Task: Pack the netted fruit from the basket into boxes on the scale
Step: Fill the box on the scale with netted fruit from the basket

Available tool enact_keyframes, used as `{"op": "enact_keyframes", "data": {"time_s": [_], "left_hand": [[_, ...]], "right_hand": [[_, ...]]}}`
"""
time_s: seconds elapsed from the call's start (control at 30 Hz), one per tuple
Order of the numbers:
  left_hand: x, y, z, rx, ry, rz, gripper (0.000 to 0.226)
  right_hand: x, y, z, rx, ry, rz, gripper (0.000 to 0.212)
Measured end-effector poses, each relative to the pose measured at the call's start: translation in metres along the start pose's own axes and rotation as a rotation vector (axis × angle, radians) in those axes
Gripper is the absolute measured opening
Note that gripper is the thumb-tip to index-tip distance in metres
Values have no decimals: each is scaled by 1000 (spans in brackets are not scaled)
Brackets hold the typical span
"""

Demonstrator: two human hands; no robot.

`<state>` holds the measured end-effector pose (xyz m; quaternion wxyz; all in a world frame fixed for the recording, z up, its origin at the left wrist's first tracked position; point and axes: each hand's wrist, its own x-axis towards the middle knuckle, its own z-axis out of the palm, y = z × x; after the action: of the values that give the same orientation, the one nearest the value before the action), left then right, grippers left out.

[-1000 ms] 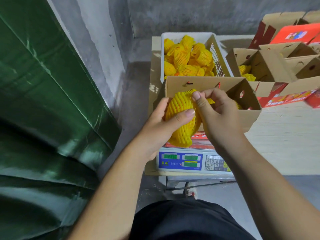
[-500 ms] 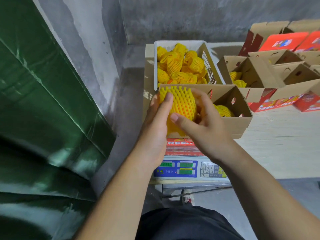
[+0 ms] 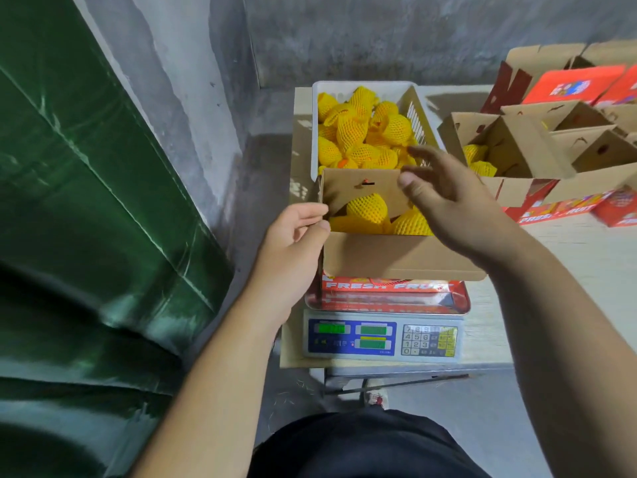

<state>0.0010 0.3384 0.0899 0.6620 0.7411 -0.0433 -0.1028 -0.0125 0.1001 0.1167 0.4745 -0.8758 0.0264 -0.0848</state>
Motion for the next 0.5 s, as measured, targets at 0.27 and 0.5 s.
{"op": "enact_keyframes", "data": {"time_s": [0.27, 0.5], "left_hand": [[0, 1, 4, 139, -83, 64, 18], [4, -2, 5, 189, -91, 89, 19]], "right_hand": [[-20, -15, 28, -198, -237, -66, 52], [-18, -19, 31, -170, -257, -104, 50]]}}
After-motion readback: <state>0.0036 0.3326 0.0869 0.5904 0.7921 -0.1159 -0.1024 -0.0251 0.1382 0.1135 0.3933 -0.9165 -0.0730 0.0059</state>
